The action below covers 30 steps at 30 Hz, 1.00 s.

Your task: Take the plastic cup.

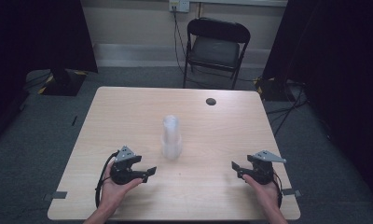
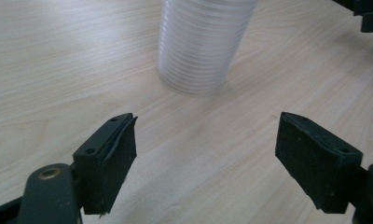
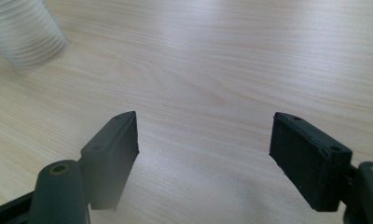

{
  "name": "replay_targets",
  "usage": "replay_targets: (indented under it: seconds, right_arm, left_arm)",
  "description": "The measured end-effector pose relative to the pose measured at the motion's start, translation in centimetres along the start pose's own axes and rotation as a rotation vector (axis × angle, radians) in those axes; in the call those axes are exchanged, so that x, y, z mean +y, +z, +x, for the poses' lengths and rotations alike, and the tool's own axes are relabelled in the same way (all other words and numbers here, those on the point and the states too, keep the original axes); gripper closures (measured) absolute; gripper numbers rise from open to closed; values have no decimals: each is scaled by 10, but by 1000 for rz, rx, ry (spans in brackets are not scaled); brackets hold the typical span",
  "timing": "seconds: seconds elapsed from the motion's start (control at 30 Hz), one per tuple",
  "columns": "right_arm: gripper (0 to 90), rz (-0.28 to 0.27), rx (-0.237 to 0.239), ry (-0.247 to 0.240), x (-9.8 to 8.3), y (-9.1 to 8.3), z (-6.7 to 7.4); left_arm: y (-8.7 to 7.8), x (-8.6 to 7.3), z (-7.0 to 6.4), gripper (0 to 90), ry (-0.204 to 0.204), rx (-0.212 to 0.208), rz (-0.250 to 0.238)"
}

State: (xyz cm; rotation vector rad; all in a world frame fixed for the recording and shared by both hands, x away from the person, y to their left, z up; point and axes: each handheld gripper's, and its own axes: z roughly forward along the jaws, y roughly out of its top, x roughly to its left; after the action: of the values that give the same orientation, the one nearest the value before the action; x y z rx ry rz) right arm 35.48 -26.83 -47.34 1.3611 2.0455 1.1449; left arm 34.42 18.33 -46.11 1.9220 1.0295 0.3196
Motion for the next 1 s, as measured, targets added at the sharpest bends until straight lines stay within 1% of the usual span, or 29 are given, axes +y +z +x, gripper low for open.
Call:
replay_targets:
  seconds: [0.03,0.07,0.13,0.17,0.2,0.23,0.33,0.37,0.43,0.53,0.57,0.6,0.67,0.7,0.73,0.77,0.8,0.83,0.9,0.93,0.97,1.0]
  right_arm:
    - [236,5,4,-2,0,1,0]
    - [243,15,13,0,0,2,0]
    - [243,17,17,-3,0,3,1]
    - [245,22,28,-1,0,4,1]
    - [245,24,33,2,0,5,1]
    - [244,23,37,3,0,4,2]
    - [244,21,37,0,0,2,3]
    - [243,19,39,3,0,0,4]
    - [244,14,38,-2,1,-2,6]
    - [248,6,44,-3,2,-4,8]
    - [255,8,47,-14,1,-5,11]
    - [255,8,47,-14,1,-5,11]
    - [262,10,64,-18,2,-6,14]
    - [262,6,60,-35,3,-7,15]
    - [263,3,53,-38,4,-7,16]
    - [263,1,58,-35,5,-7,16]
    - [263,1,58,-35,5,-7,16]
    - [262,0,66,-31,5,-6,15]
    - [262,9,69,-25,4,-5,14]
    - [261,13,72,-25,4,-4,13]
    - [260,14,74,-25,4,-4,13]
    - [258,13,73,-24,4,-4,14]
  left_arm:
    - [0,1,0,193,-3,-5,-5]
    - [0,2,0,193,11,-7,-1]
    - [0,3,-1,197,13,-4,-1]
    - [0,4,-1,198,15,-1,-3]
    - [-1,7,-2,206,8,-24,-7]
    - [-1,7,-2,223,8,-24,-7]
    - [-4,10,-3,237,4,-40,-14]
    - [-6,11,-5,237,-4,-53,-28]
    - [-7,12,-5,237,1,-50,-33]
    - [-10,14,-7,237,-9,-71,-36]
    - [-12,17,-10,237,0,-67,-40]
    - [-12,17,-10,237,0,-67,-40]
    - [-13,21,-12,237,5,-71,-50]
    - [-13,24,-13,237,8,-73,-53]
    - [-13,30,-13,237,13,-77,-63]
    - [-13,34,-13,236,15,-82,-67]
    - [-13,34,-13,233,15,-82,-67]
    - [-13,39,-14,233,16,-81,-74]
    - [-11,46,-14,210,25,-62,-75]
    - [-11,49,-14,181,30,-65,-77]
    - [-10,53,-13,172,34,-70,-82]
    - [-9,56,-12,181,33,-70,-93]
